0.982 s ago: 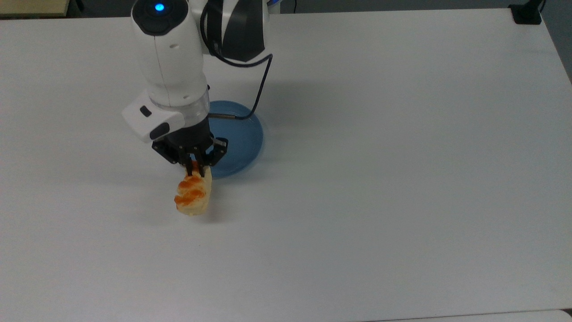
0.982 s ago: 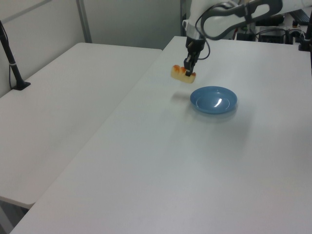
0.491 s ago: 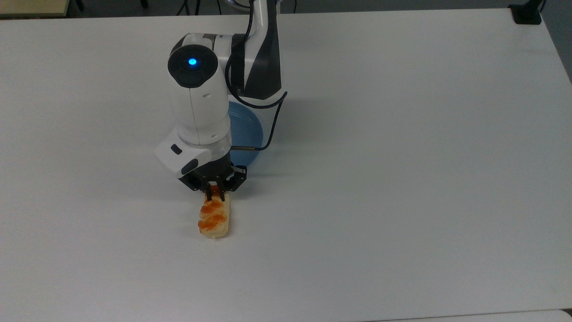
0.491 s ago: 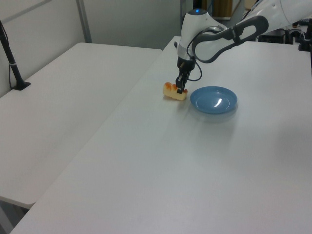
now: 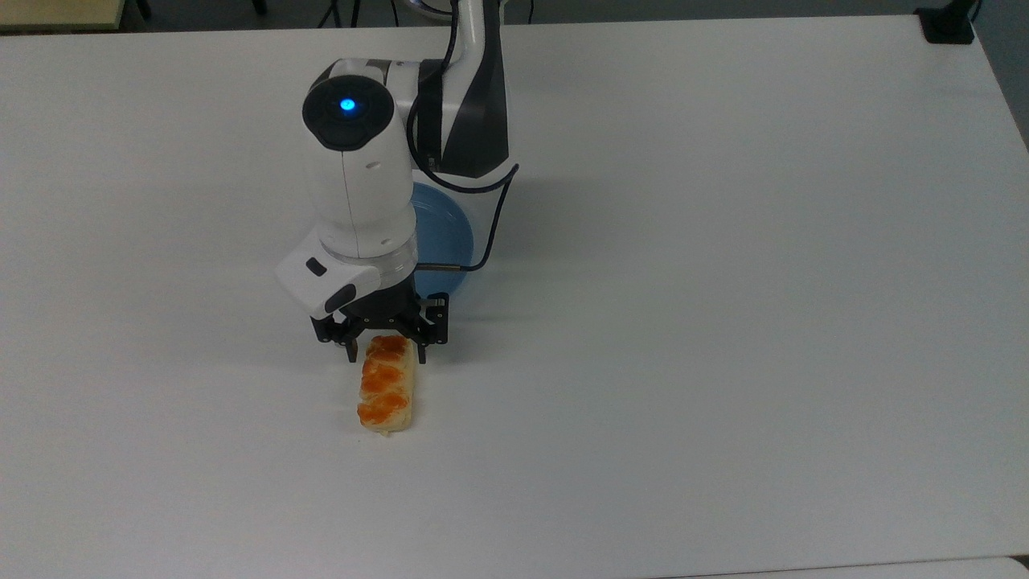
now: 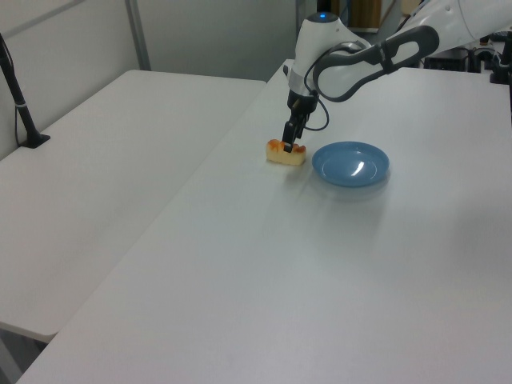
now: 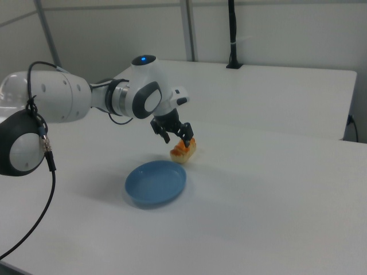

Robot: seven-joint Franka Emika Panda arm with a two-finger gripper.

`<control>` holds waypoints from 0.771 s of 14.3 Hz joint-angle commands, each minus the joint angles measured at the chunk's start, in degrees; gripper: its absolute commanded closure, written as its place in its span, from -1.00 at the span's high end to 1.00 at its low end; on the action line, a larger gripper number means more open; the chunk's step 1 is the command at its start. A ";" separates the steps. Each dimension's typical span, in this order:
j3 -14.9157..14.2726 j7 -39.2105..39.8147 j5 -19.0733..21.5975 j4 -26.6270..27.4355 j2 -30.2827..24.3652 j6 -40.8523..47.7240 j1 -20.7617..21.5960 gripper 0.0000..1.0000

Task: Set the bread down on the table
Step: 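Open the gripper, release the bread, and raise the gripper away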

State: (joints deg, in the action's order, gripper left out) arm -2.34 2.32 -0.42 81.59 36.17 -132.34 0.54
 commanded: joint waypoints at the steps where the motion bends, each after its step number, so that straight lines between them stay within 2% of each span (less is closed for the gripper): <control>1: -0.21 -5.55 2.17 3.83 -10.29 8.28 -1.15 1.00; 4: -0.21 -11.80 2.26 6.20 -19.25 21.29 -2.64 1.00; 11: -0.30 -16.30 2.17 11.75 -38.25 42.21 -2.39 1.00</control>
State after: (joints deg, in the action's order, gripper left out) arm -2.42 -12.49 0.74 87.63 6.16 -95.03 -2.69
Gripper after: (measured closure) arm 0.000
